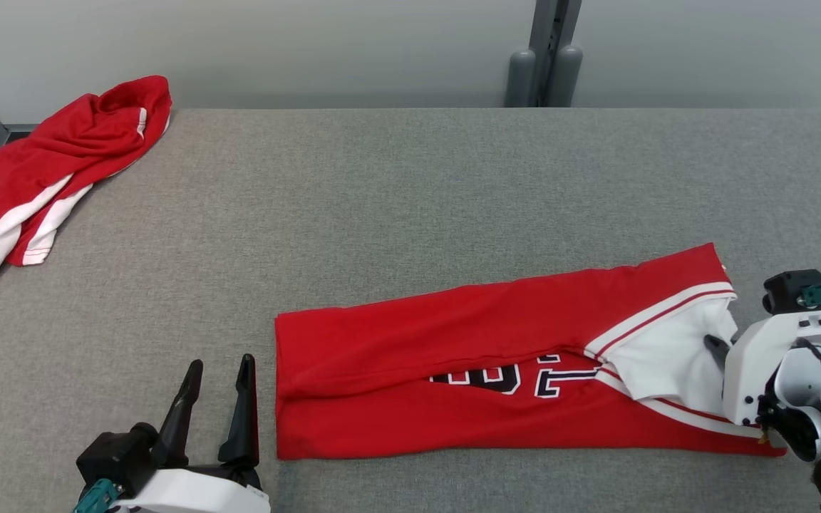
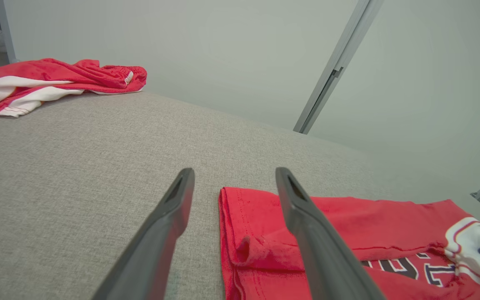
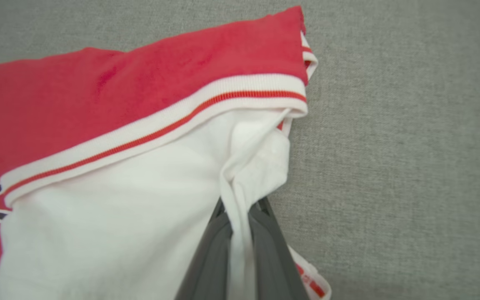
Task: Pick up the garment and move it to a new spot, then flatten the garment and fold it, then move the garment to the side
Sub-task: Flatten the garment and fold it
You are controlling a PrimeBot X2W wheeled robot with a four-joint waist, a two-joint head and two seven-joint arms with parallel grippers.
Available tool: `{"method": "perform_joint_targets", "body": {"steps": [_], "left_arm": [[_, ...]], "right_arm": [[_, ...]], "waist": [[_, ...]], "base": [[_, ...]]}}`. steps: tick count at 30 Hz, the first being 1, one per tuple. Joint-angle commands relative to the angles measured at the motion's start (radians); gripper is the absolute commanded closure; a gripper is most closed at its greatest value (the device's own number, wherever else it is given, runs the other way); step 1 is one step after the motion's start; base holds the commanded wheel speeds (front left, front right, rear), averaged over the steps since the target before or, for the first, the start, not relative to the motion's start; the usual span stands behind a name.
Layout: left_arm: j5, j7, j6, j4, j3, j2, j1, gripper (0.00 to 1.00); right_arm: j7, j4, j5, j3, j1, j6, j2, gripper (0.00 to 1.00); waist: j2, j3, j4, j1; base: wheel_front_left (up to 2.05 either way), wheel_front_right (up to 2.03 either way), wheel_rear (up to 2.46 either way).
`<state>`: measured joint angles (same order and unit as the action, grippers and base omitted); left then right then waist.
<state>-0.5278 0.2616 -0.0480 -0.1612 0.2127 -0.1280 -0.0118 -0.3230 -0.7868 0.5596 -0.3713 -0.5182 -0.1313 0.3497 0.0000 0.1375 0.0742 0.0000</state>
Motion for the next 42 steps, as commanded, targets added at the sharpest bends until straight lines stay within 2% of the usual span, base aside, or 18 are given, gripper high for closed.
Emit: {"method": "perform_joint_targets", "body": {"steps": [1, 11, 17, 22, 30, 33, 36, 40, 42], "left_arm": [[0.009, 0.005, 0.004, -0.003, -0.004, -0.01, 0.018, 0.0], [0.035, 0.004, -0.003, -0.013, -0.018, -0.022, 0.041, 0.0], [0.04, 0.005, -0.007, -0.008, -0.013, -0.021, 0.043, 0.0], [0.039, 0.005, -0.003, -0.011, -0.01, -0.025, 0.048, 0.0], [0.033, 0.005, -0.005, -0.017, -0.005, -0.021, 0.046, 0.0], [0.03, 0.004, -0.002, -0.021, -0.004, -0.019, 0.05, 0.0], [0.03, 0.005, 0.0, -0.022, 0.0, -0.016, 0.052, 0.0], [0.028, 0.005, 0.001, -0.021, 0.005, -0.013, 0.054, 0.0], [0.027, 0.005, 0.002, -0.022, 0.007, -0.012, 0.055, 0.0]], "right_arm": [[0.011, -0.008, 0.005, 0.005, -0.009, 0.001, 0.021, 1.0], [0.049, -0.028, 0.028, 0.036, -0.033, 0.001, 0.122, 1.0], [0.062, -0.004, 0.042, 0.049, -0.043, 0.001, 0.127, 1.0], [0.057, 0.088, 0.067, 0.013, -0.036, 0.001, 0.109, 1.0], [0.013, 0.348, 0.115, -0.078, 0.023, 0.0, 0.12, 1.0], [-0.011, 0.468, 0.129, -0.103, 0.054, 0.0, 0.098, 1.0], [-0.026, 0.537, 0.143, -0.12, 0.072, 0.0, 0.062, 1.0], [-0.043, 0.58, 0.164, -0.147, 0.079, 0.0, -0.02, 1.0], [-0.042, 0.58, 0.162, -0.155, 0.076, 0.0, -0.04, 1.0]], "waist": [[0.0, 0.0, -0.007, 0.0], [0.0, 0.01, -0.083, 0.0], [0.0, 0.02, -0.128, 0.0], [0.0, 0.021, -0.15, 0.0], [0.0, 0.007, -0.165, 0.0], [0.0, 0.001, -0.166, 0.0], [0.0, -0.002, -0.164, 0.0], [0.0, -0.003, -0.161, 0.0], [0.0, -0.003, -0.159, 0.0]], "base": [[0.0, 0.0, 0.0], [0.0, 0.0, 0.0], [0.0, 0.0, 0.0], [0.0, 0.0, 0.0], [0.0, 0.0, 0.0], [0.0, 0.0, 0.0], [0.0, 0.0, 0.0], [0.0, 0.0, 0.0], [0.0, 0.0, 0.0]]}}
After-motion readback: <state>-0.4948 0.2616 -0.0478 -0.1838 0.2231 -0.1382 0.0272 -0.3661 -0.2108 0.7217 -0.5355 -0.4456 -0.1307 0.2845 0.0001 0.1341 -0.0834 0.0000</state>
